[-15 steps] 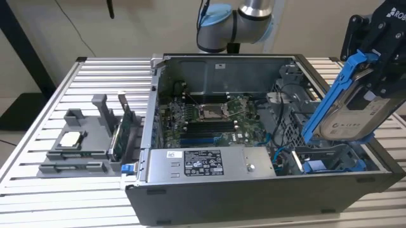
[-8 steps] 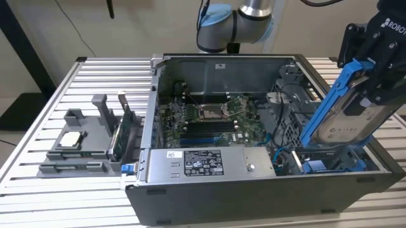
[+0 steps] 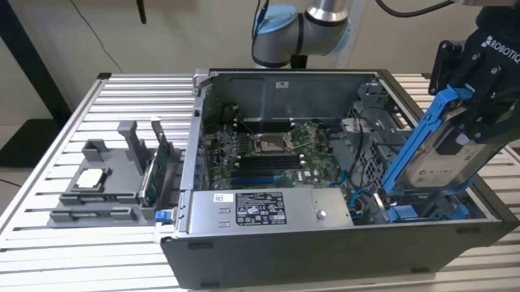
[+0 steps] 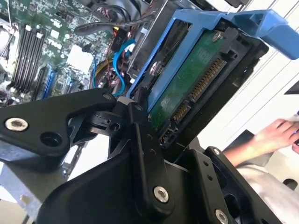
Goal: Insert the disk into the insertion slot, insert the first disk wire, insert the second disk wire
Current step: 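Insert the disk into the insertion slot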
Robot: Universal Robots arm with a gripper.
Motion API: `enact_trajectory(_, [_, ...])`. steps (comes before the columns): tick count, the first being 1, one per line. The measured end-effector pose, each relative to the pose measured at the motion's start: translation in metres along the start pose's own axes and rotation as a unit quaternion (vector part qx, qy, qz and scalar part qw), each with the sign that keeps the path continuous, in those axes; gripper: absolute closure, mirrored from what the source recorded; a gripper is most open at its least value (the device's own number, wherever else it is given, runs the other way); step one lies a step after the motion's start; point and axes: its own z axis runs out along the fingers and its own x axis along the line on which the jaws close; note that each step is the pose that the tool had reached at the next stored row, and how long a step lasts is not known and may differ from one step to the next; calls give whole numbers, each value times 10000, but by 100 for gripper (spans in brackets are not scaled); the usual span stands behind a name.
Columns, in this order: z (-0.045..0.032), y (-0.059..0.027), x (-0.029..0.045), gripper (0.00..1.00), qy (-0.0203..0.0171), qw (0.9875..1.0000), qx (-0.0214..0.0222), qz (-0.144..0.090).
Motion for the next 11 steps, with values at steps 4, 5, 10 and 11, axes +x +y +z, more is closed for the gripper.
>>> enact_trajectory(4, [46, -19, 0, 67, 0, 10000, 0, 0])
enact_trajectory(5, [56, -26, -1, 67, -1, 10000, 0, 0])
enact_trajectory(10, [113, -53, -1, 67, 0, 10000, 0, 0])
enact_trajectory(11, [124, -58, -1, 67, 0, 10000, 0, 0])
